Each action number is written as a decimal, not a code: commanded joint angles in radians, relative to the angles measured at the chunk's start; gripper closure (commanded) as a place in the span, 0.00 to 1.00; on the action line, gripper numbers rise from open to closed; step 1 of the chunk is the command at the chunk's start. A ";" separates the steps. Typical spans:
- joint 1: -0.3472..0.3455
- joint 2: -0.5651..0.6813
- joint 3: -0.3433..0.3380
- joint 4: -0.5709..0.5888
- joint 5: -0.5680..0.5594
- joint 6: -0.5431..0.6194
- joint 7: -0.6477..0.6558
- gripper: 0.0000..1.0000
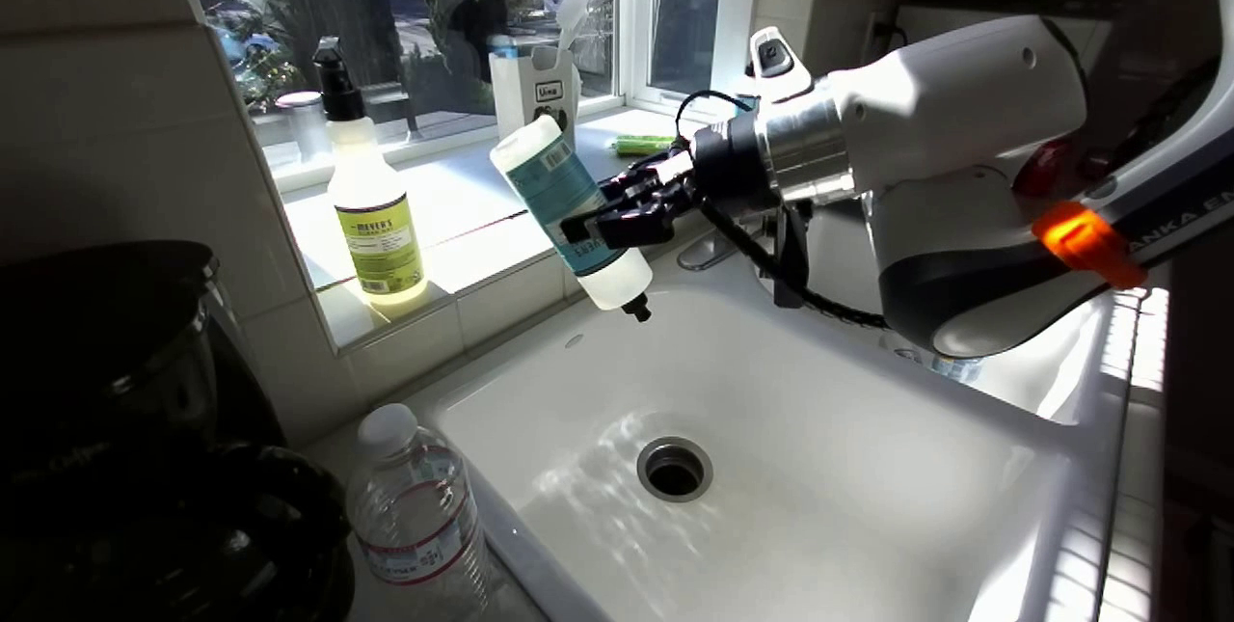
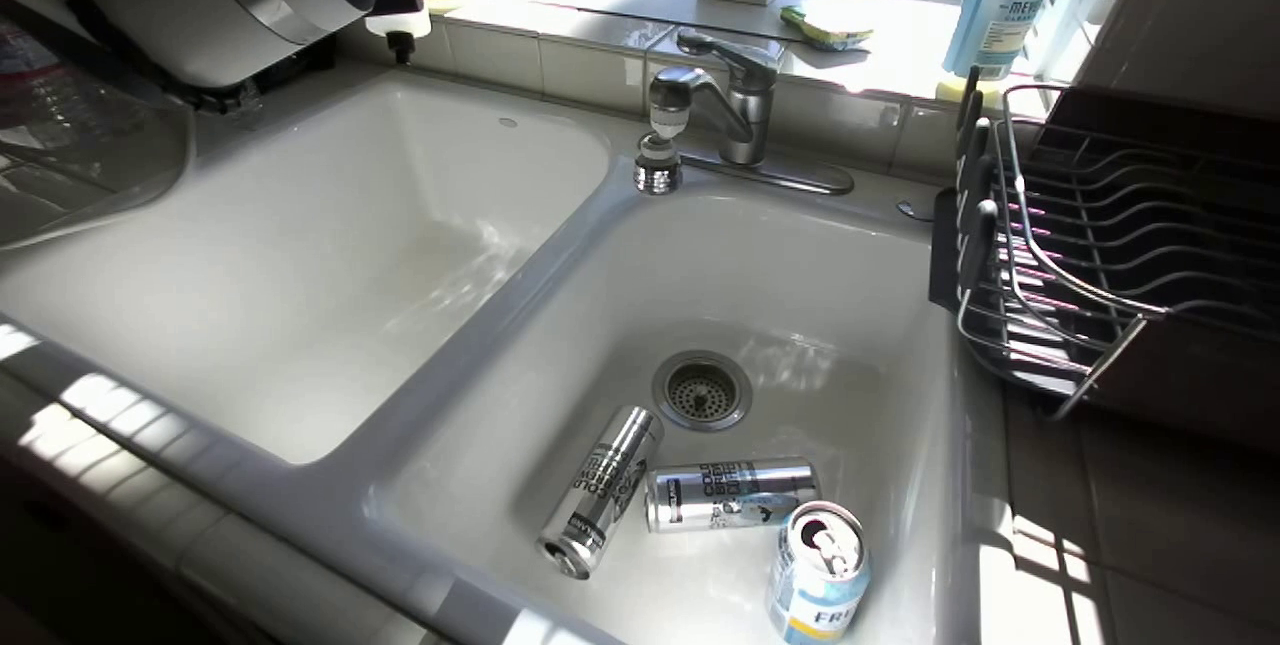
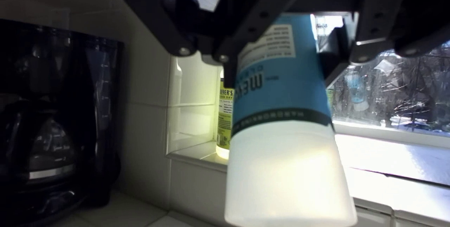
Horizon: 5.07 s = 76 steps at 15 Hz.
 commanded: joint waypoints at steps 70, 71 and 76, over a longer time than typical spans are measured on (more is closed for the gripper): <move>-0.167 0.012 0.059 -0.150 -0.136 0.502 -0.116 0.68; -0.168 0.015 0.059 -0.147 -0.138 0.511 -0.119 0.68; -0.170 0.017 0.059 -0.148 -0.135 0.508 -0.115 0.68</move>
